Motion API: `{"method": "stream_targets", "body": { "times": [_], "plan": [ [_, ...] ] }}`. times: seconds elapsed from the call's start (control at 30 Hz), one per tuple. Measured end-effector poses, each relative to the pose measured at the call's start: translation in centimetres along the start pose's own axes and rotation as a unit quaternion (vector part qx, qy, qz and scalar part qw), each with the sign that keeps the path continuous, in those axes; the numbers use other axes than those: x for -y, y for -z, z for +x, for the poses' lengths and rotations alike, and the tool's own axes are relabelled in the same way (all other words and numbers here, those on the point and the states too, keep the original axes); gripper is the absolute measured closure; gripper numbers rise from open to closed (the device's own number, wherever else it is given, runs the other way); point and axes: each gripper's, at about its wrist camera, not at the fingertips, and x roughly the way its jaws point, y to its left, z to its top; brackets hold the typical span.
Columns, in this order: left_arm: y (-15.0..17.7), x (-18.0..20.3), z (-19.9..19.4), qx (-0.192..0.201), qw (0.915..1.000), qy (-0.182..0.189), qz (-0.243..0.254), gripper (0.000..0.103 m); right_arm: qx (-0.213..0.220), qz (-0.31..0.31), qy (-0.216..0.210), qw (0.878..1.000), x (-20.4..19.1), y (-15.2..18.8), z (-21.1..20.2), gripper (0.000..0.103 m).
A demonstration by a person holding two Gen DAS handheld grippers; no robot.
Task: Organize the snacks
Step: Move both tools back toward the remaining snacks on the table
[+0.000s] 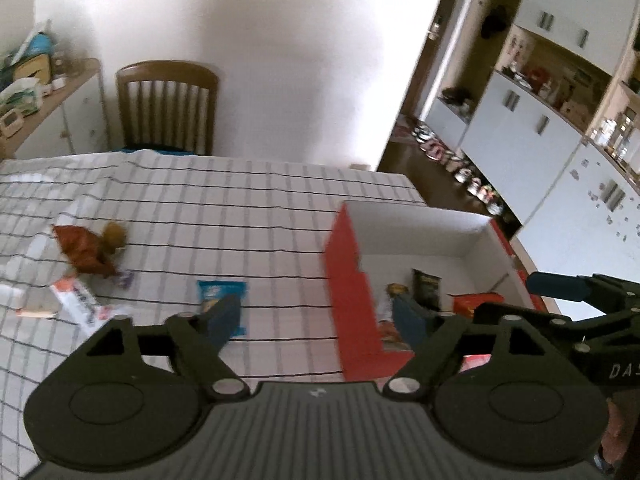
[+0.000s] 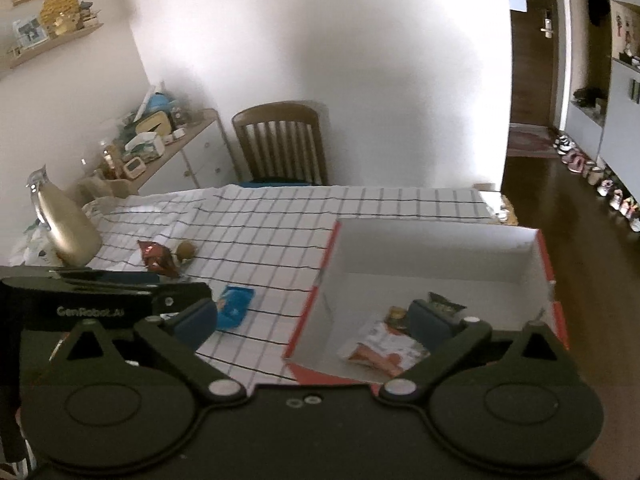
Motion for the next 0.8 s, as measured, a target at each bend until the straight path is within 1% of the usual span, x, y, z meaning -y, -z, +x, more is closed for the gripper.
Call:
{"method": "stream_targets", "body": {
  "times": [0.17,0.2,0.27,0.3,0.4,0.5,0.57,0.8],
  "plan": [
    [0.0,-3.6,-0.8,0.008,0.9997,-0.019,-0.013,0.017,-0.007,-0.002,-0.003,1.0,-2.6,-0.2,1.5,0.0],
    [0.1,-4.4,-0.8,0.011,0.9996,-0.022,-0.017,0.015,-0.009,-0.001,-0.005,1.0,-3.1,-0.2,1.9,0.0],
    [0.1,-6.1,-0.9,0.017,0.9991,-0.031,-0.025,0.007,-0.012,0.0,-0.004,1.0,-3.9,-0.3,2.6,0.0],
    [0.1,-7.0,-0.9,0.02,0.9986,-0.04,-0.028,0.0,-0.014,0.001,-0.004,1.0,-4.5,-0.3,3.1,0.0],
    [0.0,-9.7,-0.6,0.028,0.9971,-0.058,-0.042,0.0,-0.021,0.004,-0.001,1.0,-5.9,-0.2,4.4,0.0],
    [-0.2,-12.5,0.0,0.016,0.9957,-0.058,-0.07,0.0,-0.028,0.003,0.002,1.0,-7.4,-0.2,5.8,0.0],
    [-0.3,-14.5,0.6,0.007,0.9934,-0.067,-0.093,0.0,-0.033,0.005,0.005,0.999,-8.3,-0.1,6.8,0.0],
    [0.0,-20.1,3.6,-0.024,0.9861,-0.103,-0.128,0.0,-0.05,0.016,0.025,0.998,-11.1,0.1,11.1,0.001]
  ]
}}
